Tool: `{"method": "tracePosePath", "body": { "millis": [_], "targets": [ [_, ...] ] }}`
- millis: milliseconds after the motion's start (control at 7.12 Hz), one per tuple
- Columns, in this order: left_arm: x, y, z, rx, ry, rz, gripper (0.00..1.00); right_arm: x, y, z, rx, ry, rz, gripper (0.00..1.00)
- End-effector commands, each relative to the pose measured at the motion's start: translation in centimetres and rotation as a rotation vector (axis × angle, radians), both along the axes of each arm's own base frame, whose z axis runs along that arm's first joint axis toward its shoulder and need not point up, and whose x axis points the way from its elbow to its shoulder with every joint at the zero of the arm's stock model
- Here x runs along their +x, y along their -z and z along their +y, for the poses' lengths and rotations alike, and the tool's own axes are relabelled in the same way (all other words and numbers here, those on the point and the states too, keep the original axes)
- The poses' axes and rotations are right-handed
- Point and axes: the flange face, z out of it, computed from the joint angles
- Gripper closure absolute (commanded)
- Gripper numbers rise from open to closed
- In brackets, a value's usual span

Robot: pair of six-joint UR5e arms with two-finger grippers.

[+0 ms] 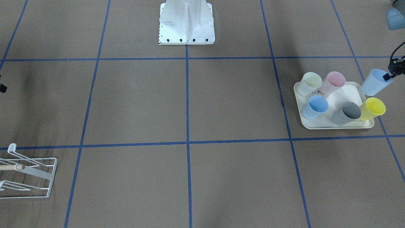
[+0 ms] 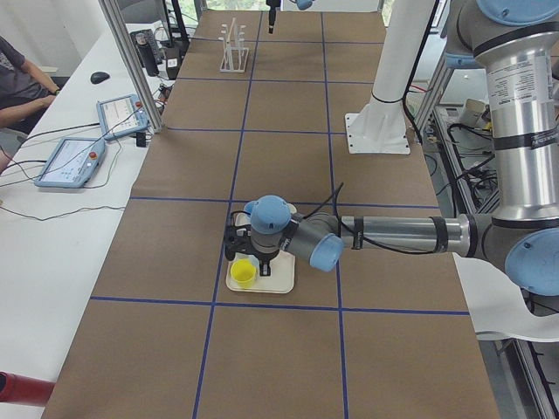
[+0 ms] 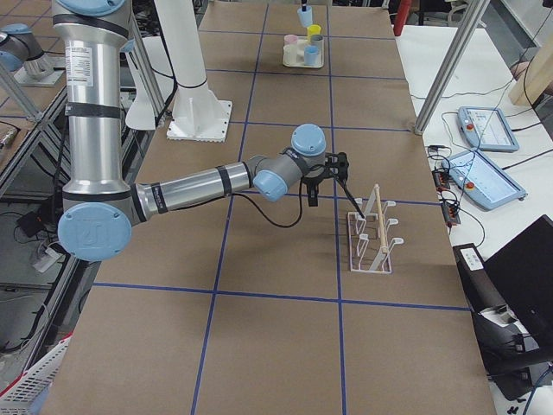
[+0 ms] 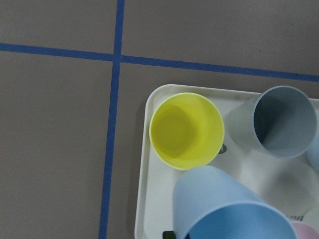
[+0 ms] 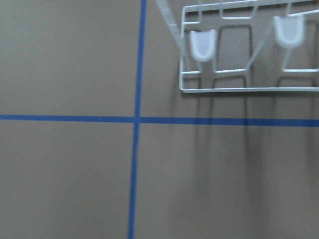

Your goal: Transfer IKEA cup to right arm and place on rack

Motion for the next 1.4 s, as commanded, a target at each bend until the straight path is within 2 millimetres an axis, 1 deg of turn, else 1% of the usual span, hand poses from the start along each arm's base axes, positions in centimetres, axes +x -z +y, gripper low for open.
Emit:
{"method": "tracePosePath", "body": {
  "millis": [0, 140, 281, 421, 561, 702, 842, 983, 1123, 1263],
  "targets": [
    [0.9, 7.6, -3.6, -0.054, 0.088, 0.050, 1.00, -5.4, 7.6, -1.1, 0.033, 0.001, -0.118, 0.01],
    [1.5, 11.6, -5.2, -0.077, 0.124, 0.076, 1.00, -7.9, 10.4, -1.3, 0.093, 0.018, -0.131, 0.01],
    [3.9, 15.9, -6.5, -0.119, 0.139, 0.107, 1.00, -11.2, 13.2, -0.6, 0.197, 0.002, -0.136, 0.01],
    [7.4, 19.5, -7.4, -0.182, 0.146, 0.141, 1.00, -15.0, 15.0, 1.5, 0.326, -0.041, -0.167, 0.01],
    [11.5, 22.3, -7.8, -0.247, 0.139, 0.170, 1.00, -18.5, 16.2, 4.1, 0.424, -0.089, -0.213, 0.01],
    [14.0, 25.0, -8.3, -0.288, 0.143, 0.197, 1.00, -20.4, 17.5, 6.1, 0.459, -0.104, -0.229, 0.01],
    [17.3, 28.1, -8.7, -0.364, 0.153, 0.230, 1.00, -22.8, 20.1, 8.1, 0.515, -0.151, -0.267, 0.01],
    [20.8, 31.0, -8.5, -0.456, 0.158, 0.259, 1.00, -26.5, 22.7, 10.7, 0.557, -0.243, -0.285, 0.02],
    [22.2, 32.6, -7.5, -0.481, 0.145, 0.280, 1.00, -28.9, 25.1, 13.7, 0.577, -0.307, -0.319, 0.03],
    [23.1, 35.9, -6.9, -0.467, 0.080, 0.334, 1.00, -30.3, 27.5, 16.5, 0.575, -0.308, -0.446, 0.03]
  ]
}}
